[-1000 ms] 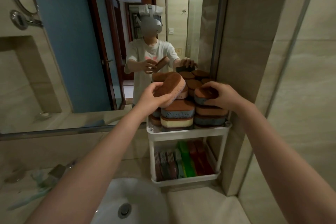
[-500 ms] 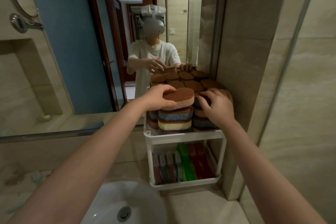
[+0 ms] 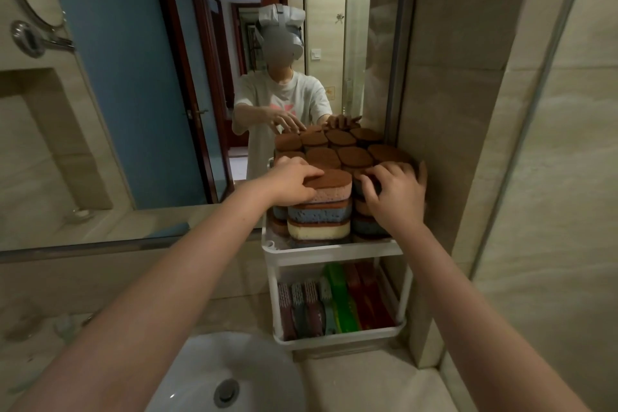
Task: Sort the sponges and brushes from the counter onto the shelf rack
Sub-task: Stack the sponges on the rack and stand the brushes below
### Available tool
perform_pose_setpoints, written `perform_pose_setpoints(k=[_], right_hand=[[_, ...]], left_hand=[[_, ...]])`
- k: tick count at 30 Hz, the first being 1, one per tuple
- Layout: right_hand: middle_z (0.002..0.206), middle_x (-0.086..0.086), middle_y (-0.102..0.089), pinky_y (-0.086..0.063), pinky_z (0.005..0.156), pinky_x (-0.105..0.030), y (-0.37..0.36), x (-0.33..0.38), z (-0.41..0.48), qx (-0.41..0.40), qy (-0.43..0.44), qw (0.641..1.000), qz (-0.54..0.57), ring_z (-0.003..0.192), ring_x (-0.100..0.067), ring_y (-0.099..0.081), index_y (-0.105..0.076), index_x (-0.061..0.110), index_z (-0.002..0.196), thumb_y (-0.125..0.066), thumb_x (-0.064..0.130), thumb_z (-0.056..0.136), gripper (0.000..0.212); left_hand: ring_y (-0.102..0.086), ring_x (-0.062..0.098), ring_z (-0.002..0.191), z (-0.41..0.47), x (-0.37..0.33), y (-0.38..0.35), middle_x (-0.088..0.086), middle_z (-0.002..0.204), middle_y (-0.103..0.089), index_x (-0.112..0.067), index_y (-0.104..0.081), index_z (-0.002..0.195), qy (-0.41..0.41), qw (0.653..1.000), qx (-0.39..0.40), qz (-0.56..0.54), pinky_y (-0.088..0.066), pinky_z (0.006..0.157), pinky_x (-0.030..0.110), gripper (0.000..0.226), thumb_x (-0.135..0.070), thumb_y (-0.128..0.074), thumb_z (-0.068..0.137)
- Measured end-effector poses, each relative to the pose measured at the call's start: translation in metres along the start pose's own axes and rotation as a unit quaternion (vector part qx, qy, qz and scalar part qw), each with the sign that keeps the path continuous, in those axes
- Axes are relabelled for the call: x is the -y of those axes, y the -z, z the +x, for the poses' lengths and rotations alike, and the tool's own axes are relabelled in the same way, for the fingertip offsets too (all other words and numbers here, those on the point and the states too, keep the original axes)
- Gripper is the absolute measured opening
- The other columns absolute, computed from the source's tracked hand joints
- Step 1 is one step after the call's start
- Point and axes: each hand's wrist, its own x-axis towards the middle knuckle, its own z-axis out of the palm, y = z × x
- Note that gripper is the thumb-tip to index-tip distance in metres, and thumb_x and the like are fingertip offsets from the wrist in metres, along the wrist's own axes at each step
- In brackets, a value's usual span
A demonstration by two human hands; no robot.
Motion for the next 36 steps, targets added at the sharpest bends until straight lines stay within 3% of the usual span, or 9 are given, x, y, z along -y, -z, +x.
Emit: perform_pose_setpoints(k=[5,9,13,16,22,25,27,30,36], right_hand=[[0.114,0.001,-0.066,-0.014,0.114,-0.054,0.005,0.005,-0.003,-0.006,0.018,1.000,0.004,0.117,-0.022,-0.052,-0.068,0.022,0.108,-0.050,0.038,0.092,0.029],[0.113,-0.001,-0.066,-0.018,0.114,-0.053,0.010,0.019,-0.007,-0.019,0.046,0.998,0.035,0.116,-0.023,-0.053,-0.067,0.019,0.109,-0.052,0.037,0.092,0.029],[0.110,-0.002,-0.067,-0.024,0.111,-0.053,0.010,0.049,-0.011,-0.034,0.072,0.995,0.055,0.111,-0.024,-0.056,-0.068,0.018,0.107,-0.054,0.037,0.090,0.029],[0.110,-0.001,-0.066,-0.029,0.108,-0.050,0.006,0.080,-0.014,-0.021,0.103,0.993,0.063,0.110,-0.026,-0.055,-0.067,0.019,0.107,-0.053,0.037,0.089,0.029],[0.101,-0.007,-0.065,-0.048,0.074,-0.041,-0.020,0.162,-0.025,0.066,0.177,0.974,0.124,0.093,-0.031,-0.057,-0.064,0.012,0.106,-0.054,0.028,0.083,0.030],[0.100,-0.006,-0.066,-0.045,0.066,-0.031,-0.037,0.212,-0.040,0.149,0.190,0.954,0.180,0.088,-0.025,-0.061,-0.063,0.012,0.110,-0.055,0.024,0.088,0.026],[0.101,-0.003,-0.067,-0.041,0.066,-0.027,-0.052,0.246,-0.051,0.210,0.186,0.938,0.201,0.088,-0.022,-0.062,-0.062,0.015,0.113,-0.055,0.023,0.089,0.027],[0.101,0.002,-0.068,-0.052,0.075,-0.037,-0.081,0.298,-0.067,0.300,0.179,0.912,0.215,0.089,-0.021,-0.062,-0.060,0.020,0.115,-0.054,0.026,0.088,0.028],[0.106,0.000,-0.067,-0.050,0.088,-0.040,-0.144,0.394,-0.111,0.428,0.174,0.857,0.229,0.098,-0.021,-0.061,-0.061,0.021,0.116,-0.057,0.028,0.090,0.027]], left_hand=[[-0.020,0.024,0.135,-0.003,-0.002,-0.009,0.001,0.144,-0.032,-0.031,-0.036,0.142,-0.010,0.999,-0.045,-0.012,-0.023,0.113,0.045,0.057,-0.042,-0.052,0.088],[-0.025,0.023,0.132,-0.008,0.003,-0.014,0.003,0.139,-0.039,-0.023,-0.046,0.136,-0.028,0.986,-0.131,-0.097,-0.022,0.110,0.036,0.049,-0.034,-0.054,0.089],[-0.038,0.020,0.125,-0.020,0.015,-0.015,0.005,0.128,-0.049,-0.014,-0.058,0.122,-0.016,0.947,-0.246,-0.207,-0.027,0.097,0.021,0.033,-0.024,-0.055,0.091],[-0.045,0.009,0.109,-0.037,0.034,-0.012,0.004,0.121,-0.052,-0.011,-0.061,0.115,0.016,0.919,-0.289,-0.267,-0.029,0.081,0.010,0.027,-0.023,-0.053,0.093],[-0.050,0.008,0.098,-0.084,0.110,-0.018,-0.003,0.105,-0.055,-0.012,-0.063,0.106,0.100,0.876,-0.353,-0.314,-0.039,0.086,0.022,0.019,-0.019,-0.053,0.091],[-0.053,0.010,0.096,-0.109,0.161,-0.028,0.004,0.109,-0.059,-0.009,-0.063,0.106,0.148,0.867,-0.348,-0.324,-0.040,0.084,0.020,0.020,-0.016,-0.053,0.090],[-0.055,0.012,0.098,-0.129,0.198,-0.036,0.005,0.110,-0.060,-0.009,-0.062,0.108,0.180,0.857,-0.346,-0.336,-0.040,0.084,0.019,0.021,-0.017,-0.053,0.091],[-0.056,0.013,0.097,-0.163,0.251,-0.045,0.000,0.107,-0.059,-0.011,-0.059,0.109,0.229,0.837,-0.343,-0.360,-0.039,0.078,0.016,0.021,-0.020,-0.053,0.091],[-0.056,0.019,0.091,-0.233,0.359,-0.069,0.005,0.100,-0.058,-0.011,-0.058,0.109,0.365,0.801,-0.317,-0.354,-0.040,0.071,0.023,0.022,-0.022,-0.055,0.090]])
